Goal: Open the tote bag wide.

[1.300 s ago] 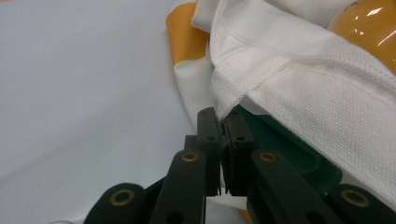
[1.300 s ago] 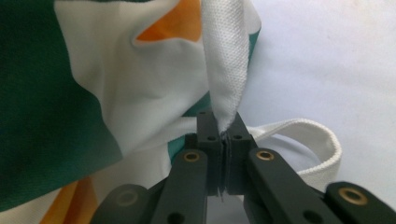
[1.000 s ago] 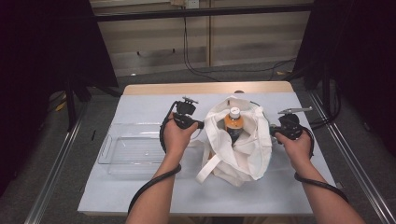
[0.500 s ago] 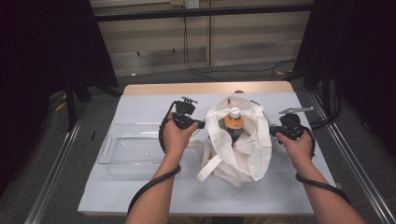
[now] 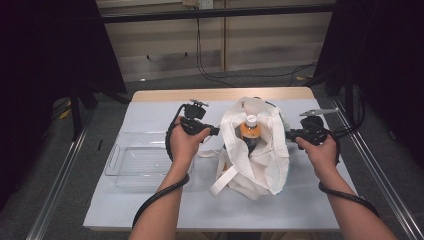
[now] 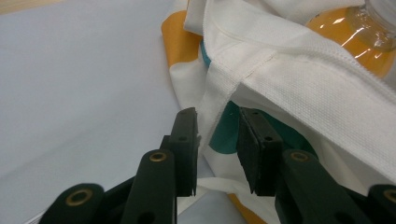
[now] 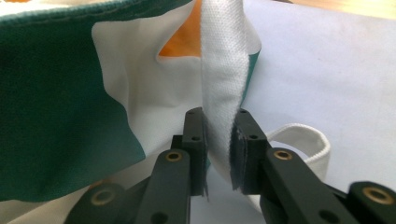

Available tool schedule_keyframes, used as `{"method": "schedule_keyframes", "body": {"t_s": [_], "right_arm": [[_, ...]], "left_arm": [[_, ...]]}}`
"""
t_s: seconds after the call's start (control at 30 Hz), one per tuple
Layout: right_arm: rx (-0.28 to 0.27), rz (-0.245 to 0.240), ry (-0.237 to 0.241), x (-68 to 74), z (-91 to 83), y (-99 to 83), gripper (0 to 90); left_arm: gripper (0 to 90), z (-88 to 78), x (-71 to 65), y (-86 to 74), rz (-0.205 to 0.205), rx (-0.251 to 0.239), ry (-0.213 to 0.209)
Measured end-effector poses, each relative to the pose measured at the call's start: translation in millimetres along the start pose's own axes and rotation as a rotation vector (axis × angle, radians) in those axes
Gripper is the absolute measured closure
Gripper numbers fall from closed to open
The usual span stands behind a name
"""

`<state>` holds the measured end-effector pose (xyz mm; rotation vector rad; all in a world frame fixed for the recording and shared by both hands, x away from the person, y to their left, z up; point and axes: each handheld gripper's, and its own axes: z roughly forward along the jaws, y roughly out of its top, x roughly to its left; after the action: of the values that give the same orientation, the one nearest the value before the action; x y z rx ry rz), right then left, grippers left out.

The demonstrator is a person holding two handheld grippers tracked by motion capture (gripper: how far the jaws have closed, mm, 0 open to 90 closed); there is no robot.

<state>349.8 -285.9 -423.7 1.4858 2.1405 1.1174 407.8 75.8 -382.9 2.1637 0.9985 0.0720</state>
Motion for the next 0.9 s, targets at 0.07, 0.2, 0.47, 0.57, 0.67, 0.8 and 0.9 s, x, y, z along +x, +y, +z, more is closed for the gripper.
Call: {"method": "schedule_keyframes", "body": {"t_s": [0.07, 0.2, 0.47, 0.57, 0.67, 0.8, 0.9], "right_arm": [[0.001, 0.0, -0.005, 0.7, -2.1, 1.5, 75.0], [0.003, -0.004, -0.009, 1.8, -4.9, 4.5, 72.2], [0.016, -0.005, -0.017, 2.7, -7.9, 10.0, 66.0], [0.019, -0.003, -0.023, 1.6, -9.8, 12.7, 63.1], [0.018, 0.003, -0.028, 0.1, -12.1, 15.6, 62.0], [0.02, 0.016, -0.027, -0.6, -14.8, 19.1, 59.8], [0.016, 0.012, -0.027, 0.3, -17.0, 24.4, 58.1]], "left_arm": [[65.9, -1.6, -0.8, 0.3, -0.023, -0.015, 0.006], [64.2, -8.7, 1.3, 2.6, -0.016, -0.012, 0.013], [59.8, -18.2, 3.7, 10.6, -0.029, -0.029, 0.036], [57.2, -18.4, 4.2, 13.9, -0.033, -0.026, 0.039], [54.5, -16.4, 3.7, 17.0, -0.027, -0.032, 0.042], [51.1, -13.4, 1.5, 19.7, -0.032, -0.027, 0.044], [47.9, -11.0, -2.4, 22.6, -0.021, -0.029, 0.047]]}}
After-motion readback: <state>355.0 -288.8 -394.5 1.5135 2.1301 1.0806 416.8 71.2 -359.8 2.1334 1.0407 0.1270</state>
